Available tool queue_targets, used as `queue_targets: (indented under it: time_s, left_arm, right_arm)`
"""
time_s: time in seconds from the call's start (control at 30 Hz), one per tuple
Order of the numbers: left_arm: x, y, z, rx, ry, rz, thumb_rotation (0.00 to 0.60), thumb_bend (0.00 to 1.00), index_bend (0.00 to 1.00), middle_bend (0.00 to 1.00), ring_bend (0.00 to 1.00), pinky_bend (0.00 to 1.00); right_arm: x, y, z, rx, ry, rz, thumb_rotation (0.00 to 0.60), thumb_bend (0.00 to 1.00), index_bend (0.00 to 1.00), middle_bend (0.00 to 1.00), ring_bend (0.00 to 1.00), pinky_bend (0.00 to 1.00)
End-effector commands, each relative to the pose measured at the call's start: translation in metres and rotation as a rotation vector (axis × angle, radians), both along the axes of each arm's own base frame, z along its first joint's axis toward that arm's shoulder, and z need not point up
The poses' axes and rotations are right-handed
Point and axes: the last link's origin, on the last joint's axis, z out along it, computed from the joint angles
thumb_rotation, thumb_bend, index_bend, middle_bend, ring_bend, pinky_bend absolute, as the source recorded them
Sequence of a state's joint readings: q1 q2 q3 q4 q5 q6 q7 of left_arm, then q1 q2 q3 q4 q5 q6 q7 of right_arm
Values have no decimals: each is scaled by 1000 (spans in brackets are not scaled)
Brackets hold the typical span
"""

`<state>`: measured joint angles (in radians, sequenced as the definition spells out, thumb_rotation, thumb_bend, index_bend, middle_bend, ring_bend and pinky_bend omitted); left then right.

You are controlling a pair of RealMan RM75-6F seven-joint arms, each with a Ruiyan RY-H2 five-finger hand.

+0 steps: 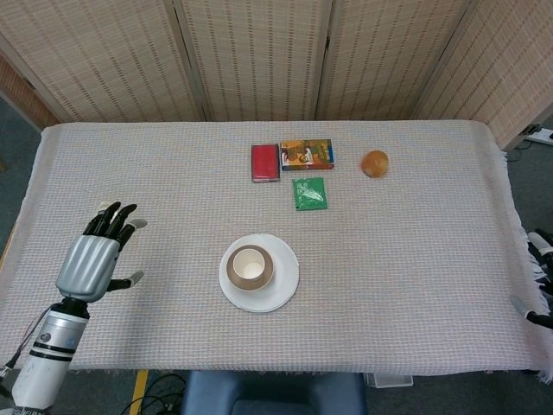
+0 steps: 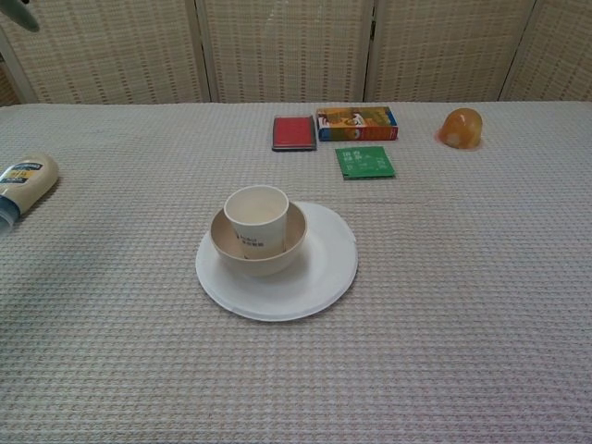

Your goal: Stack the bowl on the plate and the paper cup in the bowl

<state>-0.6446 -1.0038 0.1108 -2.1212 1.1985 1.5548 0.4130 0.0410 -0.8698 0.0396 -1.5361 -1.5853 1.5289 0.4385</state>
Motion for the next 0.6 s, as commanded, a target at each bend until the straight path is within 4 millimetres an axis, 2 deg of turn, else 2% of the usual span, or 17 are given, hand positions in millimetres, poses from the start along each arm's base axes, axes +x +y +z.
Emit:
queue_targets:
  time_s: [0.03,0.27,0.5,0.6]
  left_arm:
    - [-47,-25,12,48,-51,19,600,152,242,128,0,194]
    - [-95,-48,11,74,-118,66,600,153,231,128,0,195]
    - [-124,-60,0,62,-77,110,600,152,210,128,0,194]
    - [-134,-65,-6,42,-89,158,600,153,130,93,0,193]
  right_arm:
    - [8,1,-14,22,43,9,600,263,18,25,0,0]
    - [11,1,-22,-3,93,-31,600,263,18,26,0,0]
    - [15,-1,-35,17,135,-49,600,264,18,26,0,0]
    - [17,-2,-40,25,151,-51,600,264,18,25,0,0]
